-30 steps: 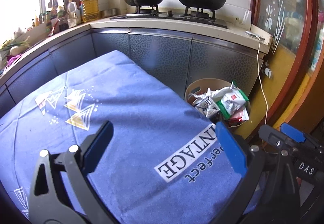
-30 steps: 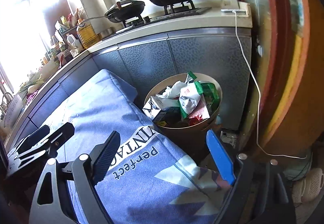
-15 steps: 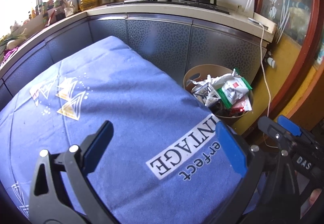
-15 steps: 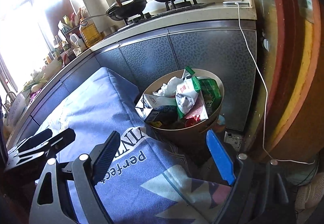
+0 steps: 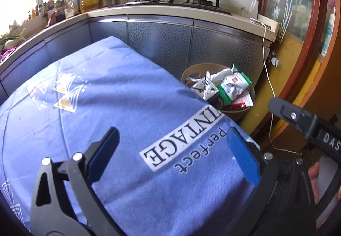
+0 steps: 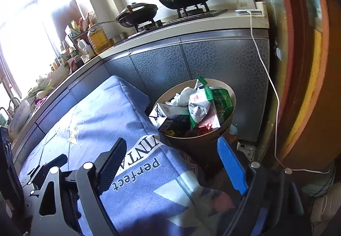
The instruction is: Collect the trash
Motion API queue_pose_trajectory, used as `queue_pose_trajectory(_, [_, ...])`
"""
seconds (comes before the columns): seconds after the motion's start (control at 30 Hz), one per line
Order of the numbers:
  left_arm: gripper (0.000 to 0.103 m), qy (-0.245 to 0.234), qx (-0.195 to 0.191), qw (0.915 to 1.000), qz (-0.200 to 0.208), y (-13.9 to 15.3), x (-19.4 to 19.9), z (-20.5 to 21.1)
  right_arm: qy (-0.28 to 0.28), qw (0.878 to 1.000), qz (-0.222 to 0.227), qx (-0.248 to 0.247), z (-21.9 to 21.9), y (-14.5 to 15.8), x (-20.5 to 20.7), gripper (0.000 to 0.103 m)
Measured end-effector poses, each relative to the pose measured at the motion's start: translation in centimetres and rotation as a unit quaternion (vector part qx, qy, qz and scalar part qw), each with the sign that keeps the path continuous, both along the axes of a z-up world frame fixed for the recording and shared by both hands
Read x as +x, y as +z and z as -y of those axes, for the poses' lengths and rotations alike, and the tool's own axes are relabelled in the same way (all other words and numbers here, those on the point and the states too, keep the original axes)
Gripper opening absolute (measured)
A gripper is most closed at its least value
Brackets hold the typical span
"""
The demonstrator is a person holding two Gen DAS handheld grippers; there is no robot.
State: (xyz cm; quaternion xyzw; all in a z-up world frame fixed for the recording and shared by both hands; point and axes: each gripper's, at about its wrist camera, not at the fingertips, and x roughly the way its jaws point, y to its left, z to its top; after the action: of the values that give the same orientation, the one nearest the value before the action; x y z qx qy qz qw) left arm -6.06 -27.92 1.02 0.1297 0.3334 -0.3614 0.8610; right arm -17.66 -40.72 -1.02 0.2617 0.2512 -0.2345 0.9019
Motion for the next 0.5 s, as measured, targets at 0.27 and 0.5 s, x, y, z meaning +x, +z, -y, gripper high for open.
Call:
queue_pose_trajectory(0.27, [0.097, 0.015, 0.019, 0.9995, 0.018, 1.2, 1.1, 1.9, -0.028, 1.0, -0.002, 0.011, 2.1, 0.2, -1.3, 0.085])
queue_pose_trajectory(0.5, [0.097, 0.013, 0.024, 0.9992, 0.03, 2.2, 2.0, 3.1, -0.028, 1.0, 0.004, 0.011, 3.0, 0.4, -0.3, 0.085])
